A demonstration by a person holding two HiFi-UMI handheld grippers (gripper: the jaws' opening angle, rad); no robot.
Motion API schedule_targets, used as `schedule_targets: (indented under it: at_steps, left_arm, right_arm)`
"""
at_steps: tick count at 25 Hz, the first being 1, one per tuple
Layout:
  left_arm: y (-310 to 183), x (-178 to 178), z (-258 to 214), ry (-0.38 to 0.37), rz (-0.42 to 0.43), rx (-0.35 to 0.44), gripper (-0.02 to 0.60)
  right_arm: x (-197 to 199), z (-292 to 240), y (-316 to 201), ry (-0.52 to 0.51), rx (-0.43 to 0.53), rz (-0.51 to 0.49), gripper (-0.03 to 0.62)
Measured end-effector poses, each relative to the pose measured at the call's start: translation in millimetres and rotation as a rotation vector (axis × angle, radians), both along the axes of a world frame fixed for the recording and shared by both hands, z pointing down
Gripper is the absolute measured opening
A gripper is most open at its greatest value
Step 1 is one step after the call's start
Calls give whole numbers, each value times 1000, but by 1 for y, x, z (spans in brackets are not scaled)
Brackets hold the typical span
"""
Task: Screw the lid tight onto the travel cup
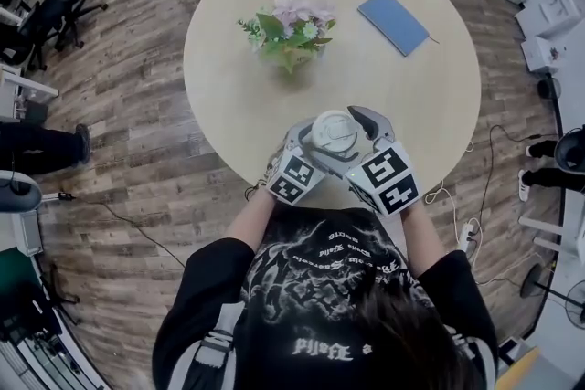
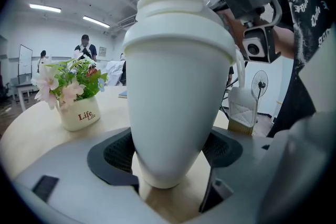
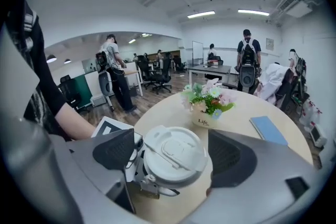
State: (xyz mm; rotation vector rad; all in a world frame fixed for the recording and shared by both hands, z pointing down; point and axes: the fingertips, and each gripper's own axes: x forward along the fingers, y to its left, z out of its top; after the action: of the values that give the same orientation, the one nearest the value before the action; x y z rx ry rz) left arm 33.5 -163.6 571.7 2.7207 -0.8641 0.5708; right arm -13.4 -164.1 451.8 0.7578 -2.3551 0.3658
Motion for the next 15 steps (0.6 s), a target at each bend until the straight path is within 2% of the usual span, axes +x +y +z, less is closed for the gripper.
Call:
schedule_targets:
  at_steps: [2,4,7,11,15]
  left_arm:
    - [0,0,1,-3,4,-4,397]
    - [-1,-1,2,-2,4,-11,397]
    - [0,-1,3,-8,12,-21,397]
    - [1,0,3,-14,44,-31,397]
    - [1,0,3,-13,47,-44,397]
  right_arm:
    - [0,-13,0,-30,57,-76,463]
    - [1,-29,0,-50,135,-169,465]
    - [3,-48,3,-58,201,-345,460]
    - [6,-64,6,74,300,-619,443]
    - [3,-56,14,220,343,-886,443]
